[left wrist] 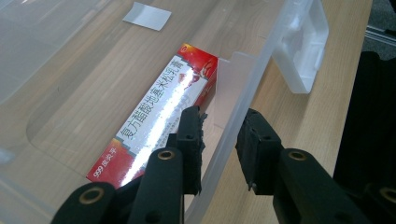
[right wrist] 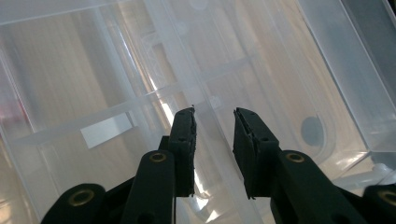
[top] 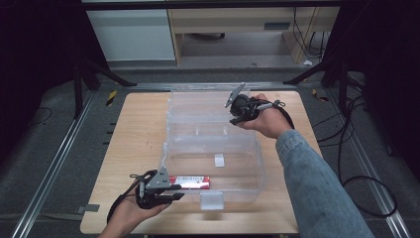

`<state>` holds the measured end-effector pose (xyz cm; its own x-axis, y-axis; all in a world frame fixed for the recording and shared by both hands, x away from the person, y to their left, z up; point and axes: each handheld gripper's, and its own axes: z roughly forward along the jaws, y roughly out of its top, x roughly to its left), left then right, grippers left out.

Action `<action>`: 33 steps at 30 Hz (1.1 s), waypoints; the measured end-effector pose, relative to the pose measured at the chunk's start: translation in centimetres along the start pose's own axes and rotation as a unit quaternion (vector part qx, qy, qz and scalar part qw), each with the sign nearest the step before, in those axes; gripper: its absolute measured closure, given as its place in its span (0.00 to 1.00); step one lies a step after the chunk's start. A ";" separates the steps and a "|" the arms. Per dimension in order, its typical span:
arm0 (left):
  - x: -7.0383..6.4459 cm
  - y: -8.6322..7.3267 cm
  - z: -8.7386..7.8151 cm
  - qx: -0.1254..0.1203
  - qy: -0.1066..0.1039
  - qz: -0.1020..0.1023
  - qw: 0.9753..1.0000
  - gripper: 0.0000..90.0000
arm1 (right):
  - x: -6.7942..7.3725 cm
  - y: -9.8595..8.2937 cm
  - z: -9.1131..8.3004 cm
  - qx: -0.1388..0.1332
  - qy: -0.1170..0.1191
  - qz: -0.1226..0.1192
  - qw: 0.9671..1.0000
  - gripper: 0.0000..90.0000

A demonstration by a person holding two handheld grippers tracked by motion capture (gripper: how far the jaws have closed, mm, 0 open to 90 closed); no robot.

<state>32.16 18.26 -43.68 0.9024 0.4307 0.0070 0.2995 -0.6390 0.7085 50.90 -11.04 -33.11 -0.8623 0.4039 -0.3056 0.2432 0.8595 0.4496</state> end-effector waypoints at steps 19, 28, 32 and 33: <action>1.8 2.4 2.0 0.015 -0.010 0.011 1.000 0.80 | -2.5 -1.1 -0.1 0.016 -0.007 0.020 1.000 0.80; 1.8 2.8 2.3 0.013 -0.008 0.008 1.000 0.81 | -2.8 -0.9 -0.2 0.011 0.002 0.023 1.000 0.85; 1.8 2.7 2.3 0.014 -0.008 0.007 1.000 0.81 | -2.6 -0.8 -0.8 0.010 0.008 0.014 1.000 0.88; 1.9 2.8 2.3 0.015 -0.008 0.007 1.000 0.81 | -2.5 -0.8 -0.9 0.012 0.009 0.012 1.000 0.89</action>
<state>35.36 15.84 -43.33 0.9115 0.4114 0.0048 0.2959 -0.6636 0.6871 52.45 -13.01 -31.92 -0.8638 0.4184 -0.2807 0.2732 0.8571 0.4368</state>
